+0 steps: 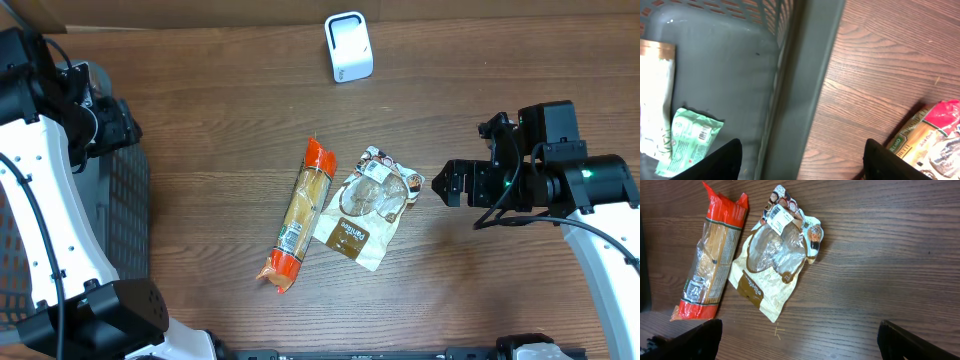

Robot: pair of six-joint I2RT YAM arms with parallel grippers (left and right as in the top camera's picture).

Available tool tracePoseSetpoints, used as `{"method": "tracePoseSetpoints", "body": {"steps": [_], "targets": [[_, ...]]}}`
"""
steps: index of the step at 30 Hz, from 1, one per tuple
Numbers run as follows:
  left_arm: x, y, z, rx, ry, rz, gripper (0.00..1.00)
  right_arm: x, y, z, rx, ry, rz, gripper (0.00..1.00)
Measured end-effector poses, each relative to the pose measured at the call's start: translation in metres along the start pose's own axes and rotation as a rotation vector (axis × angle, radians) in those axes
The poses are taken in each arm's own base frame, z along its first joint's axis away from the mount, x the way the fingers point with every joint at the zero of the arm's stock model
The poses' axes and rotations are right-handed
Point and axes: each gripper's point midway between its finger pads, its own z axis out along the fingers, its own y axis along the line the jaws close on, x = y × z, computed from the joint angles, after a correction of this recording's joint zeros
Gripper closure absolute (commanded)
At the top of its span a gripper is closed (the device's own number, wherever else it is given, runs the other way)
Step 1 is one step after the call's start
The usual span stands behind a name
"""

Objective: Scan the item barcode

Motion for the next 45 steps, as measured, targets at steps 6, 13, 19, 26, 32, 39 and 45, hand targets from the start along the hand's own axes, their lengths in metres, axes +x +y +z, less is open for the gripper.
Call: {"method": "tracePoseSetpoints", "body": {"steps": [6, 13, 19, 26, 32, 39, 45], "targets": [[-0.002, 0.015, -0.002, -0.006, -0.013, -0.050, 0.33, 0.000, 0.000, 0.000, 0.000, 0.001, 0.000, 0.00], [-0.024, 0.017, -0.052, 0.011, -0.181, -0.055, 0.26, 0.000, 0.000, 0.000, 0.000, 0.001, 0.000, 0.00], [-0.010, 0.047, -0.116, -0.088, -0.331, -0.217, 0.30, 0.000, 0.000, 0.000, 0.000, 0.000, 0.000, 0.00], [0.014, 0.110, -0.098, -0.200, -0.262, -0.443, 0.32, 0.000, 0.000, 0.000, 0.000, 0.000, 0.000, 0.00], [0.016, 0.129, -0.047, -0.219, -0.200, -0.468, 0.33, 0.000, 0.000, 0.000, 0.000, 0.000, 0.000, 0.00], [0.029, 0.141, 0.008, -0.251, -0.125, -0.394, 0.28, 0.000, 0.000, 0.000, 0.000, 0.000, 0.000, 0.00], [0.050, 0.152, 0.054, -0.295, -0.055, -0.321, 0.25, 0.000, 0.000, 0.000, 0.000, 0.000, 0.000, 0.00]]}}
